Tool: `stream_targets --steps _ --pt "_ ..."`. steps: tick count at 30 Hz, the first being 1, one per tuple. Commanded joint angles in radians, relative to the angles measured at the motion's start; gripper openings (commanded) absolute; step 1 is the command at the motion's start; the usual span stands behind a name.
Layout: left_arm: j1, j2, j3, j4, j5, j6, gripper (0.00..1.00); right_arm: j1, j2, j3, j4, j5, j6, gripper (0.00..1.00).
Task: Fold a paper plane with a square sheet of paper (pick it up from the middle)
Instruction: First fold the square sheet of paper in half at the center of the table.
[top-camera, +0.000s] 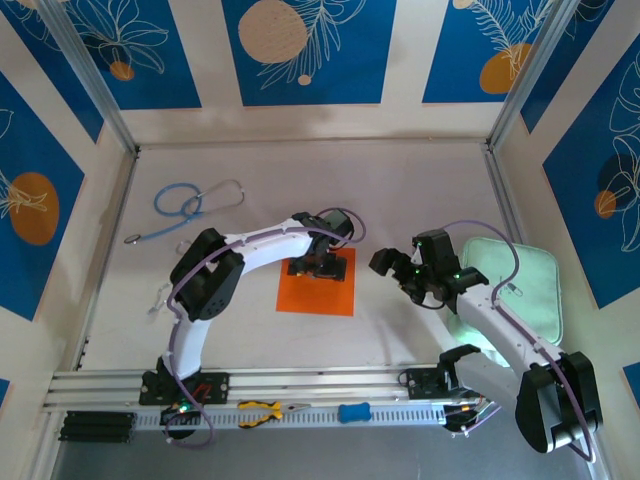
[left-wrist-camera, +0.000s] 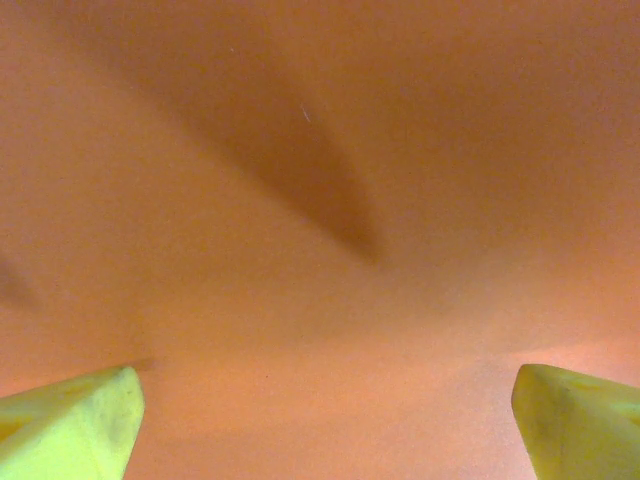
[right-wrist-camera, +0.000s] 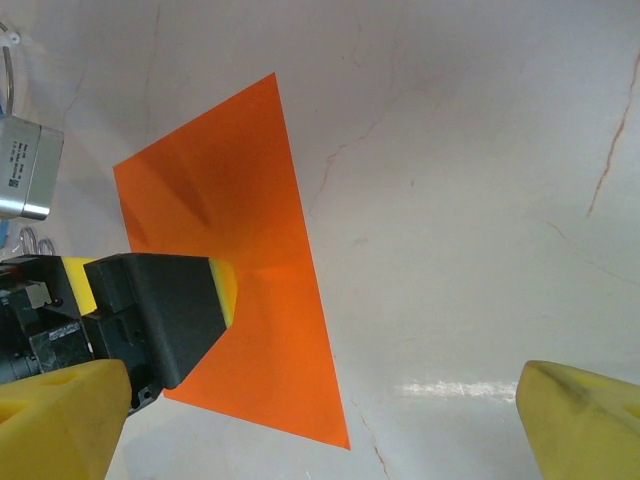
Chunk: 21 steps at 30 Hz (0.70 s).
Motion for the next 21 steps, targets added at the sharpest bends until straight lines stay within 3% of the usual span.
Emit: stream_targets --steps 1,9,21 --pt "0.007 0.023 -0.006 -0.006 0.007 -0.027 0.95 0.007 0.003 -0.012 0.008 -0.028 -0.009 0.99" --pt "0.006 0.019 -0.010 -0.031 -0.043 -0.040 0.95 0.007 0.000 -0.019 0.012 -0.032 -0.006 0.99" --pt "-0.002 0.060 -0.021 -0.013 -0.008 -0.075 0.95 -0.005 -0.008 -0.019 -0.003 -0.035 -0.005 1.00"
